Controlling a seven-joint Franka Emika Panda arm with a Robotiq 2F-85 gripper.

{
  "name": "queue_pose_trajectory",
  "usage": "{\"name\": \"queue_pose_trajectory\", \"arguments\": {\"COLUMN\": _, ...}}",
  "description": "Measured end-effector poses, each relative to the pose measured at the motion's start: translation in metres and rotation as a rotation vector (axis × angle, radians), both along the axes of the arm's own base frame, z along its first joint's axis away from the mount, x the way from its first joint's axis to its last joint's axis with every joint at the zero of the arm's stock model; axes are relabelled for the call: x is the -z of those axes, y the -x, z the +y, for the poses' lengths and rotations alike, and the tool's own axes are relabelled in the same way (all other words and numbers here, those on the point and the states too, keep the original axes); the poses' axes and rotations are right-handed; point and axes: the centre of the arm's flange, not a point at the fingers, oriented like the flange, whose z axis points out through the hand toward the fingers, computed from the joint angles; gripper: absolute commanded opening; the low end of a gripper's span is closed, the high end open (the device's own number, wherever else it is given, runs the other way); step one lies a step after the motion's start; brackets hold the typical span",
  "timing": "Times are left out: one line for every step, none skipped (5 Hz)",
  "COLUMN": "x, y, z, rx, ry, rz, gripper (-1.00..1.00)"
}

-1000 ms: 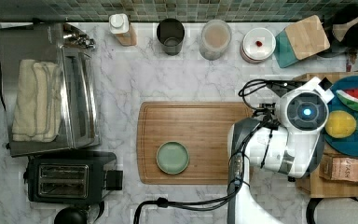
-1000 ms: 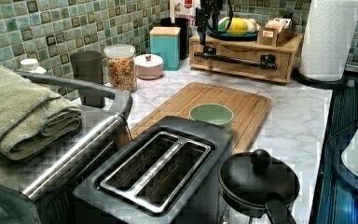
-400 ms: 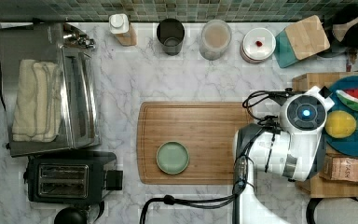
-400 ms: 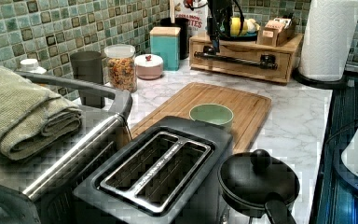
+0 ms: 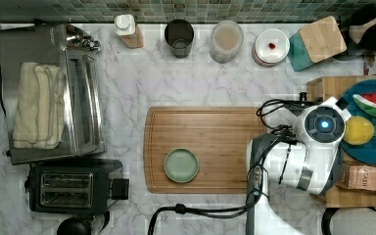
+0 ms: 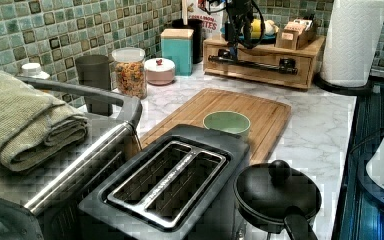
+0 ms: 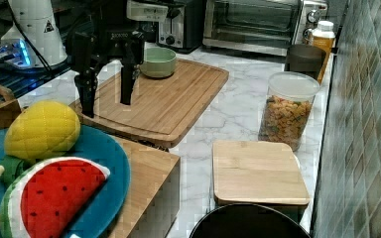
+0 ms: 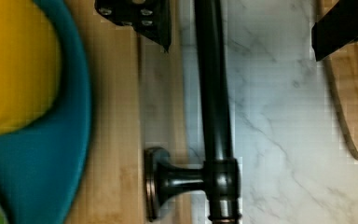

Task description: Open the drawer.

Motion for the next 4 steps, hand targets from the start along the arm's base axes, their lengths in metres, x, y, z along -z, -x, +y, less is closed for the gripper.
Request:
{"name": "queue_pose_trajectory", "arguments": {"x": 0.007, "y": 0.003, "z": 0.003, "rx": -0.003, "ry": -0.006, "rz": -0.042, "gripper": 1.00}}
{"name": "queue_pose_trajectory", "arguments": {"x": 0.019, "y": 0.005, "z": 0.004, "rx": -0.004, "ry": -0.008, "rz": -0.076, "gripper": 1.00}}
{"name": "queue_pose_trajectory", "arguments": {"x": 0.032, "y": 0.010, "z": -0.005, "rx": 0.010, "ry": -0.007, "rz": -0.059, "gripper": 1.00}}
{"name": "queue_pose_trajectory", "arguments": {"x": 0.044, "y": 0.021, "z": -0.018, "rx": 0.028, "ry": 0.001, "rz": -0.034, "gripper": 1.00}}
